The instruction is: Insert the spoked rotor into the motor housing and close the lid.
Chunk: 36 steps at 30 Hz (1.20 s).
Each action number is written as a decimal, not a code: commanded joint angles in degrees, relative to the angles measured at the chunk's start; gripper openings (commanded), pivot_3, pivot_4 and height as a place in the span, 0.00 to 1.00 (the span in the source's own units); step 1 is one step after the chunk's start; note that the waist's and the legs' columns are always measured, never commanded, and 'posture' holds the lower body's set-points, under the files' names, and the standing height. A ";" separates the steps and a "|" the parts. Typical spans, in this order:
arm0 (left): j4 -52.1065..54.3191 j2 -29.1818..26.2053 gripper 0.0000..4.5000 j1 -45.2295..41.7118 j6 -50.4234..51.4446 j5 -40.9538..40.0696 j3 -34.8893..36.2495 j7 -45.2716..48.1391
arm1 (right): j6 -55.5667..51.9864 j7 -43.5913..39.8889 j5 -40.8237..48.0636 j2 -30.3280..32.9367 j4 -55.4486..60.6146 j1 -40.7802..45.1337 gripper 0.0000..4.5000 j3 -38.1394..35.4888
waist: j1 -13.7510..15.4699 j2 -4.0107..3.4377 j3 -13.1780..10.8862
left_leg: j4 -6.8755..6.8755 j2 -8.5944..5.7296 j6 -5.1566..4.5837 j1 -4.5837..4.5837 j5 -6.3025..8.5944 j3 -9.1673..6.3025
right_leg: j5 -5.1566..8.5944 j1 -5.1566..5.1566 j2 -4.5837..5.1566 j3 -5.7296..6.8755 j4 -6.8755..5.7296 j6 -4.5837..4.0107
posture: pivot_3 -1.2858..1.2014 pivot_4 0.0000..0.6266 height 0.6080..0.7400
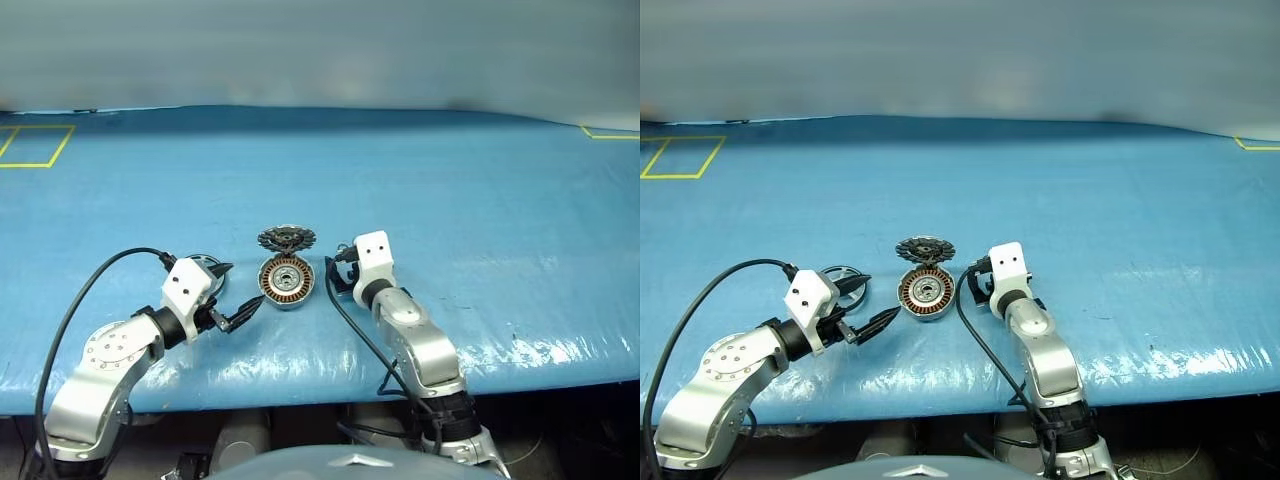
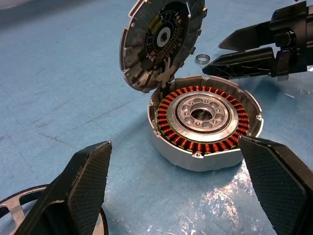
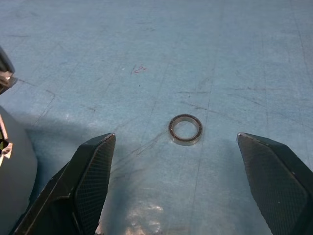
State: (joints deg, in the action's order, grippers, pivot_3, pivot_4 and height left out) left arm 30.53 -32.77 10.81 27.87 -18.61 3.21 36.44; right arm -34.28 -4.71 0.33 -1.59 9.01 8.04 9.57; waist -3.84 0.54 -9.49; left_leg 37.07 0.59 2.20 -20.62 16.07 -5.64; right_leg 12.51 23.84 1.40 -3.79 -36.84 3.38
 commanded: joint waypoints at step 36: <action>1.10 0.03 1.00 0.51 -0.62 -0.85 0.07 0.15 | -16.25 -6.49 -3.32 10.87 22.28 -8.95 0.15 4.32 | 0.38 0.01 0.03 | 0.08 -0.01 -0.01 0.06 0.00 -0.01 | 0.07 -0.09 0.01 -0.02 -0.01 -0.09 | 0.52 0.24 1.00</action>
State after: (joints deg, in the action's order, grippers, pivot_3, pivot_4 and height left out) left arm 30.54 -32.56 11.79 28.07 -18.87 2.70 36.34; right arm -46.53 -9.82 -3.84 8.73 25.92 -1.15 14.20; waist -3.46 0.55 -9.46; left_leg 37.17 0.57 2.19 -20.57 16.07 -5.64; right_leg 12.57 23.75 1.41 -3.81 -36.86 3.28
